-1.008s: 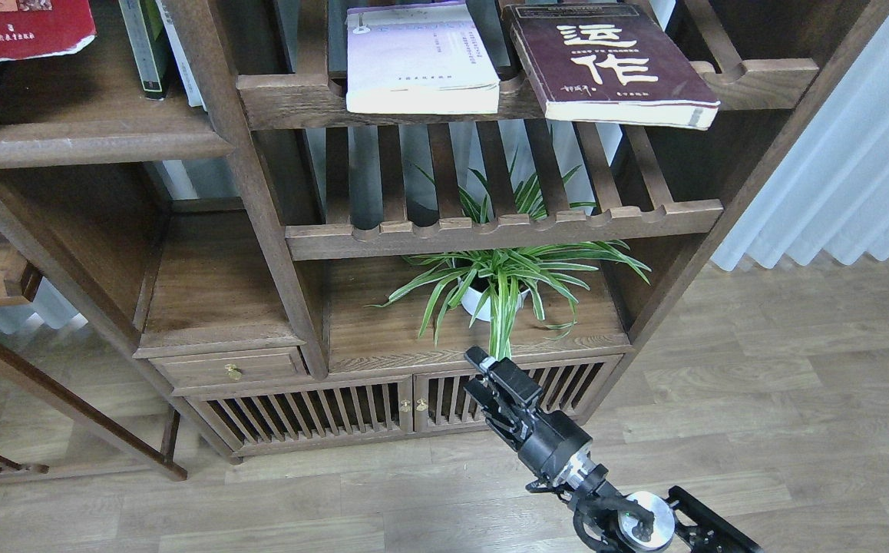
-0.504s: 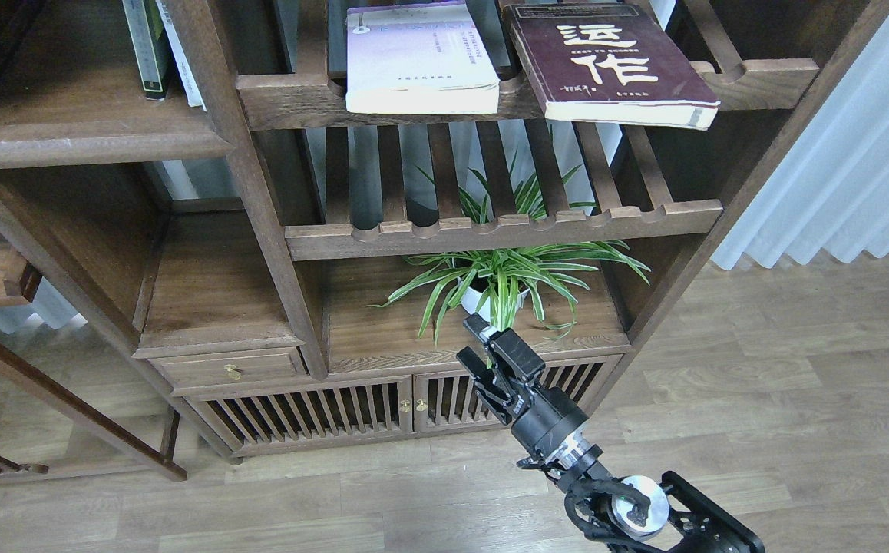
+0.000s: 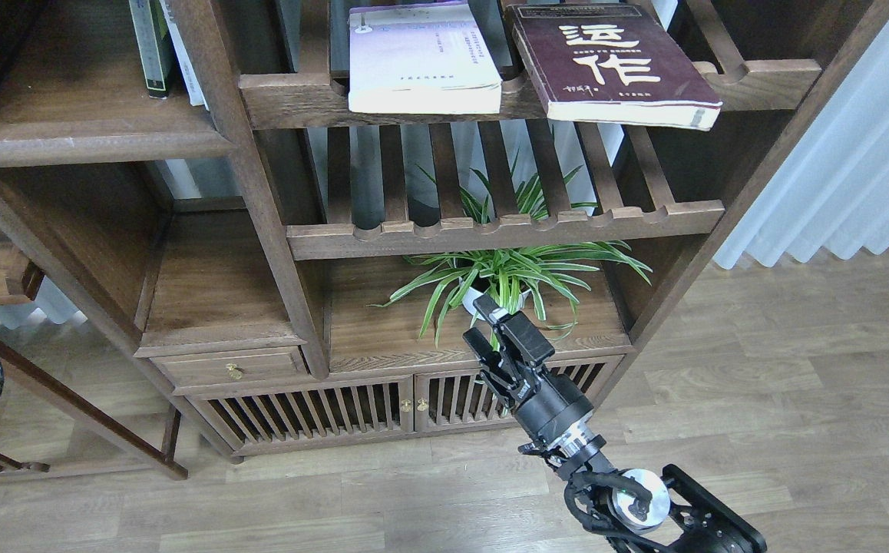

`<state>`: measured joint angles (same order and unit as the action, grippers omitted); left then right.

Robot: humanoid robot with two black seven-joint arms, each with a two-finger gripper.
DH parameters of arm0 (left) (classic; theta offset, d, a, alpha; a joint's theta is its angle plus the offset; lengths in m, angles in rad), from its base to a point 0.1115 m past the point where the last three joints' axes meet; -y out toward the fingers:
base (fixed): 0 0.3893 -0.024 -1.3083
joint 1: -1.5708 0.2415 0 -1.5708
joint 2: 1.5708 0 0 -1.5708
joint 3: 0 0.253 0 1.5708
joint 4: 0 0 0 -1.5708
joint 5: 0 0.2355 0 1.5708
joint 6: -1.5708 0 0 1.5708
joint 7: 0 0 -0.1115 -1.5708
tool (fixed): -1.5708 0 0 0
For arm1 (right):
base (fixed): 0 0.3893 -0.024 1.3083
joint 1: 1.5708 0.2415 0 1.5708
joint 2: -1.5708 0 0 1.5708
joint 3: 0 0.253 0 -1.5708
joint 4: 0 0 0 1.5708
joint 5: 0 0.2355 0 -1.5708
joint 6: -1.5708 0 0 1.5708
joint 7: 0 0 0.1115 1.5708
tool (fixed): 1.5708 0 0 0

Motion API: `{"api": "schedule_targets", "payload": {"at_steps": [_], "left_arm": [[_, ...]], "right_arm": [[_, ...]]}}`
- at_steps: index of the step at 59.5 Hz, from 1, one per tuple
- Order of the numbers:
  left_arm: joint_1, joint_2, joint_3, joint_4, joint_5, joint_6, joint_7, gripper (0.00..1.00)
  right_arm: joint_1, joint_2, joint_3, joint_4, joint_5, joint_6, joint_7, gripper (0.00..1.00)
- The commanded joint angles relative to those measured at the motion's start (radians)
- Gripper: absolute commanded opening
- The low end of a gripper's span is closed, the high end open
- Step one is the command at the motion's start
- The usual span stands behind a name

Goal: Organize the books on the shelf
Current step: 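Withdraw the left gripper and move the right gripper toward the shelf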

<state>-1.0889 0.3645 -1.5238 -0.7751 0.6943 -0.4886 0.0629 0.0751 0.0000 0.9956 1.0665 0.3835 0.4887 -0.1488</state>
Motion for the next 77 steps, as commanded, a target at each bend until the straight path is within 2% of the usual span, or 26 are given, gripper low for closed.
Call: {"api": "schedule_targets", "payload": {"at_steps": [1, 27, 36, 42, 44, 48, 51, 57, 64, 77], "left_arm": [[0.027, -0.016, -0.001, 0.013, -0.033, 0.0, -0.028, 0.07], [0.05, -0.078, 0.034, 0.06, -0.101, 0.0, -0.038, 0.08], [0.053, -0.076, 0.093, 0.037, -0.104, 0.0, -0.035, 0.25], [0.055, -0.073, 0.093, 0.023, -0.107, 0.0, -0.023, 0.41], [0.055, -0.064, 0.09, 0.014, -0.107, 0.0, -0.02, 0.51], [0.056, -0.053, 0.077, -0.004, -0.107, 0.0, -0.014, 0.58], [0.056, -0.039, 0.076, -0.016, -0.107, 0.0, -0.006, 0.68], [0.058, -0.016, 0.077, -0.024, -0.107, 0.0, 0.002, 0.95], [0.076, -0.01, 0.074, -0.039, -0.108, 0.0, 0.002, 0.98], [0.167, 0.056, 0.056, -0.161, -0.134, 0.0, 0.006, 0.99]], "right_arm": [[0.0, 0.0, 0.0, 0.004, 0.0, 0.0, 0.0, 0.87], [0.0, 0.0, 0.0, 0.02, 0.0, 0.0, 0.0, 0.86], [0.0, 0.0, 0.001, 0.023, 0.0, 0.0, 0.0, 0.86], [0.0, 0.0, 0.006, 0.026, 0.0, 0.0, 0.0, 0.86], [0.0, 0.0, 0.008, 0.027, 0.0, 0.0, 0.0, 0.86], [0.0, 0.0, 0.008, 0.027, 0.0, 0.0, 0.0, 0.86], [0.0, 0.0, 0.008, 0.026, 0.0, 0.0, 0.0, 0.86], [0.0, 0.0, 0.006, 0.027, 0.0, 0.0, 0.0, 0.86], [0.0, 0.0, 0.008, 0.027, 0.0, 0.0, 0.0, 0.86], [0.002, 0.0, 0.02, 0.027, 0.0, 0.0, 0.002, 0.86]]}}
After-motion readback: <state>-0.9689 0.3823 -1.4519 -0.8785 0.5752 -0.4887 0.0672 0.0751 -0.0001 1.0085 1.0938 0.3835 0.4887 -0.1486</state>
